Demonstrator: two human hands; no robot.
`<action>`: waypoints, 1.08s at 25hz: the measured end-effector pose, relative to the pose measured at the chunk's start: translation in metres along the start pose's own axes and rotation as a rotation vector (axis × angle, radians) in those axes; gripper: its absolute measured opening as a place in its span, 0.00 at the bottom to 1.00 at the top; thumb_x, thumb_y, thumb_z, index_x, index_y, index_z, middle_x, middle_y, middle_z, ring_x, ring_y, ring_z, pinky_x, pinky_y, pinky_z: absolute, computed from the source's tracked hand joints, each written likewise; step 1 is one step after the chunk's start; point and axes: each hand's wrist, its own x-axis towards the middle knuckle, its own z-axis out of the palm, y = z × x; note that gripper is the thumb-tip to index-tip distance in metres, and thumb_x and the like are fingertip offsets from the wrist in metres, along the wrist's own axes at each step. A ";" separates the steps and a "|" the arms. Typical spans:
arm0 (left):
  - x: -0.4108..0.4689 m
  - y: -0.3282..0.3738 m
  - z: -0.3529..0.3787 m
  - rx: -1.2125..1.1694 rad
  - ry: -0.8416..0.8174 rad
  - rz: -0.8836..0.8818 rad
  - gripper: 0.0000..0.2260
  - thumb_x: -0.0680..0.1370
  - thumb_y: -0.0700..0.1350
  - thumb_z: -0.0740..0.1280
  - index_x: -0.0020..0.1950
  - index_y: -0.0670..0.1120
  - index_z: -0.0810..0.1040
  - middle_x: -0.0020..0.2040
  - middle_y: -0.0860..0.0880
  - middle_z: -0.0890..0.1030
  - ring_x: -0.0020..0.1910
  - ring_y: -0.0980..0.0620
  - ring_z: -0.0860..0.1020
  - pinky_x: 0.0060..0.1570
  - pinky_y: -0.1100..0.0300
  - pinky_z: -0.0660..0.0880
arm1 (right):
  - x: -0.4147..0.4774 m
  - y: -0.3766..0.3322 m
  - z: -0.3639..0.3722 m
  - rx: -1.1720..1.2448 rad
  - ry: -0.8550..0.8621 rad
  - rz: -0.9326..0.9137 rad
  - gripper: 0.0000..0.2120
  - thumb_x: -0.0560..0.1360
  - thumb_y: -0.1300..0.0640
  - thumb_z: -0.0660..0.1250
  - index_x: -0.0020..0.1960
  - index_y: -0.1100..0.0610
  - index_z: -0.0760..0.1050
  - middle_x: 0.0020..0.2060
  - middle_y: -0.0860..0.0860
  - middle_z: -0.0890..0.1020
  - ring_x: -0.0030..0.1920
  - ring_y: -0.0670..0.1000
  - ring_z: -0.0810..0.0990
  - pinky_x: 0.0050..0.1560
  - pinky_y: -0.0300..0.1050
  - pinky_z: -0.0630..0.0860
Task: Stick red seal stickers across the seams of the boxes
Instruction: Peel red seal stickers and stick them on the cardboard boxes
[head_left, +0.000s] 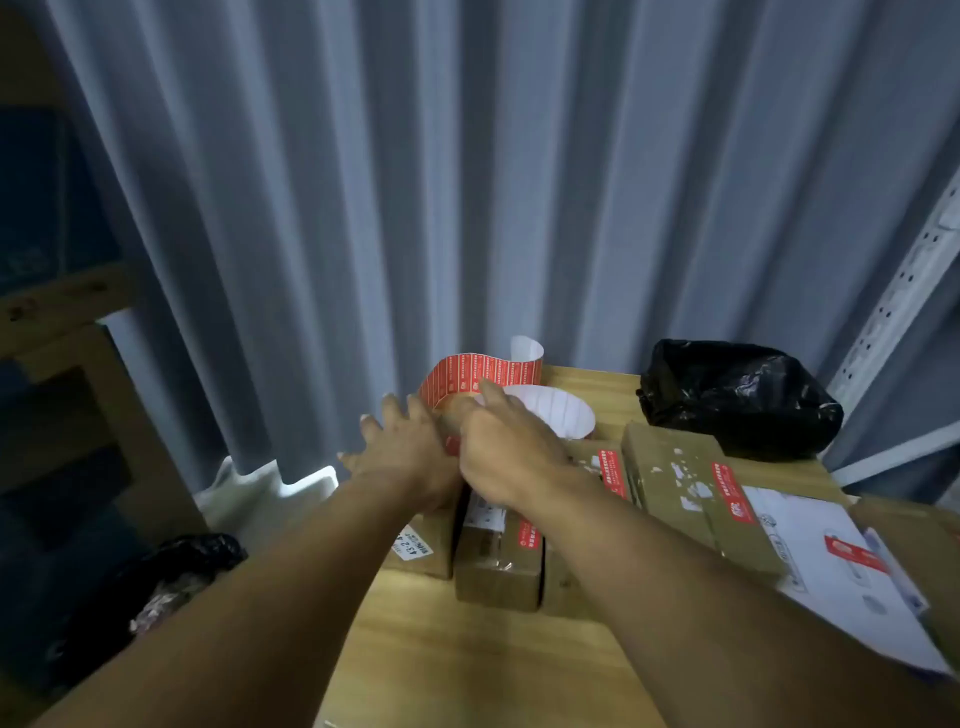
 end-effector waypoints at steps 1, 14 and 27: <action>0.001 -0.002 0.001 0.003 -0.026 -0.023 0.41 0.75 0.60 0.66 0.81 0.47 0.50 0.82 0.46 0.45 0.81 0.37 0.48 0.73 0.29 0.55 | 0.000 -0.001 0.004 0.002 -0.026 -0.002 0.22 0.78 0.61 0.59 0.72 0.54 0.71 0.69 0.57 0.70 0.67 0.61 0.71 0.62 0.56 0.72; -0.007 -0.015 -0.013 -0.069 0.054 0.058 0.41 0.76 0.54 0.68 0.80 0.42 0.48 0.81 0.41 0.45 0.71 0.33 0.69 0.65 0.42 0.71 | -0.001 -0.006 0.010 0.229 -0.141 0.030 0.22 0.77 0.65 0.57 0.68 0.52 0.75 0.61 0.55 0.80 0.57 0.59 0.78 0.53 0.50 0.77; -0.099 0.030 -0.090 -0.127 0.144 0.343 0.46 0.72 0.61 0.72 0.79 0.41 0.52 0.78 0.44 0.55 0.72 0.39 0.69 0.66 0.46 0.71 | -0.064 -0.008 -0.089 0.147 0.149 0.033 0.19 0.76 0.63 0.59 0.64 0.52 0.74 0.60 0.57 0.75 0.65 0.61 0.72 0.64 0.54 0.72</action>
